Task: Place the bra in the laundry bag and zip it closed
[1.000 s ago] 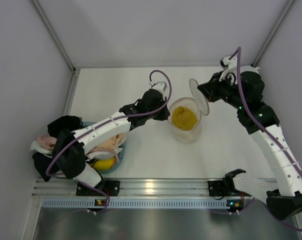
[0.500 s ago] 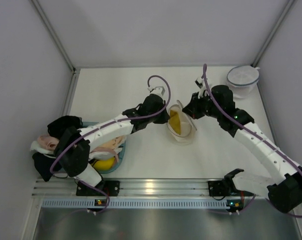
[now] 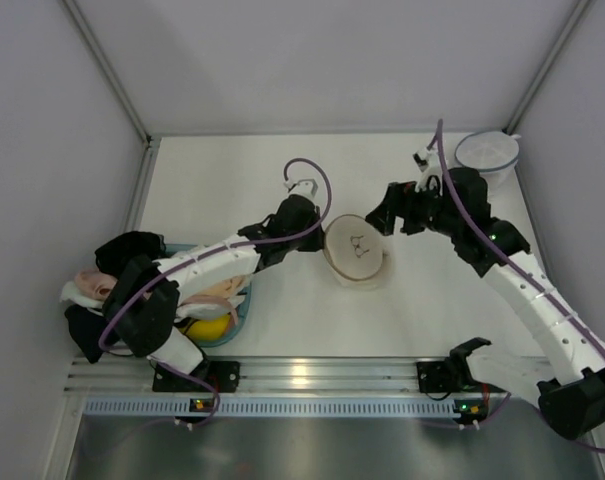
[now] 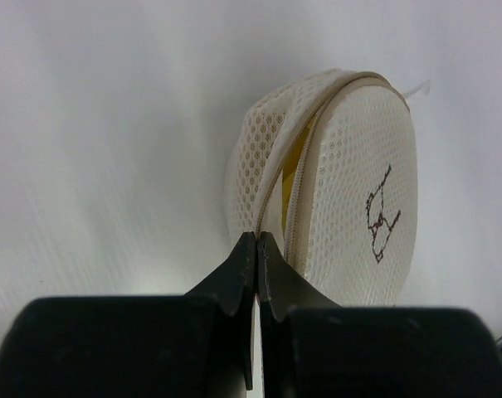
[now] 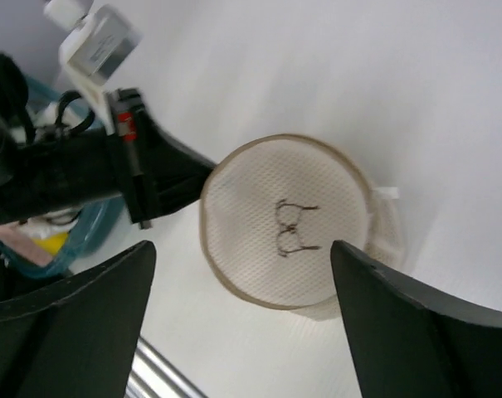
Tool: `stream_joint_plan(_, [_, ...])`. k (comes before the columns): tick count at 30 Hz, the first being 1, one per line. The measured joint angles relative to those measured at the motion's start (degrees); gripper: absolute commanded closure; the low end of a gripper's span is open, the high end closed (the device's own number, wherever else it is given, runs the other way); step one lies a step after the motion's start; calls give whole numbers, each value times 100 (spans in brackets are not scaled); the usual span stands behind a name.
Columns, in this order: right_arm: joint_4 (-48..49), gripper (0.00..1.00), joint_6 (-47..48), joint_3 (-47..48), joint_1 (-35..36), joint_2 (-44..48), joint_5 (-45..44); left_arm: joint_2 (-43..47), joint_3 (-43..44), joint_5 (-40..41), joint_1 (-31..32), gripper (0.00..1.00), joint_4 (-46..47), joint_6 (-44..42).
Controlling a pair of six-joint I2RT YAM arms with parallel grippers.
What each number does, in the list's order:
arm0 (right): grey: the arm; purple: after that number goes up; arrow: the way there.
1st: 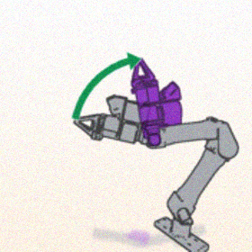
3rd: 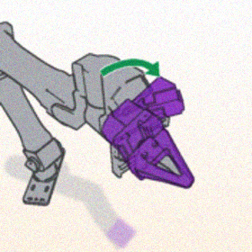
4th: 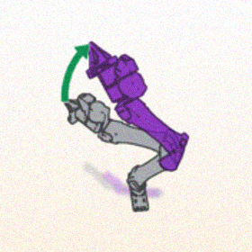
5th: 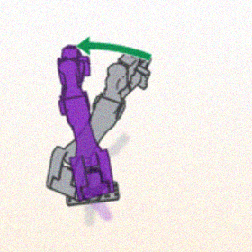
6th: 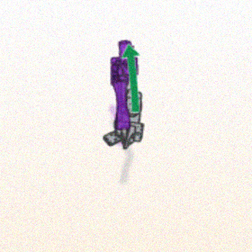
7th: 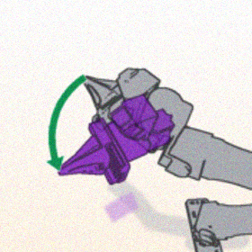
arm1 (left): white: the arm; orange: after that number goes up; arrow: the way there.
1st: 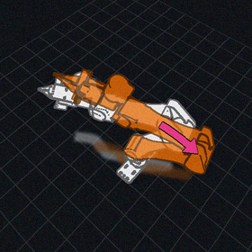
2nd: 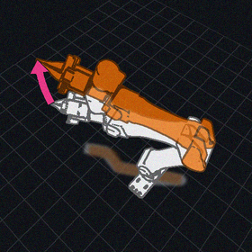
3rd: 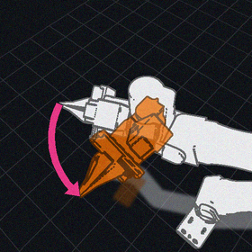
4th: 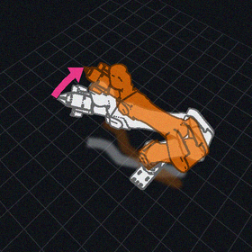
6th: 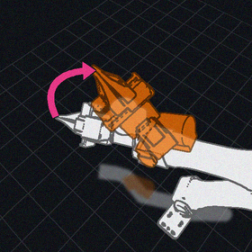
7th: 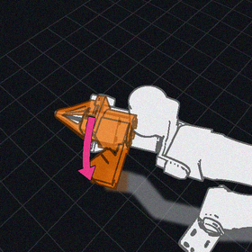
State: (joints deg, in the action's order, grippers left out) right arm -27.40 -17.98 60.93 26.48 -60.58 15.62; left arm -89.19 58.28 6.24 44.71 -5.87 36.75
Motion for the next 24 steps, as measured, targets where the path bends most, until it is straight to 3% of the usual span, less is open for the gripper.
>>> stream_joint_plan(2, [39, 28, -142, -94, -444, 142, -85, 94, -70, -17, -138, 100, 22, -61])
stream_joint_plan(5, [584, 33, -426, -820, -1150, 321, -122, 234, -120, -131, -341, 100, 90, -127])
stream_joint_plan(8, [1099, 39, -732, -1784, -1309, 254, -85, 302, -170, -269, -485, 100, 221, -201])
stream_joint_plan(15, [2184, 40, -1436, -2949, -1309, -52, -105, 304, -400, -667, -525, 100, 483, -348])
stream_joint_plan(24, [4175, 40, -2050, -3329, -1309, -634, -378, 201, -420, -955, -568, 100, 601, -352])
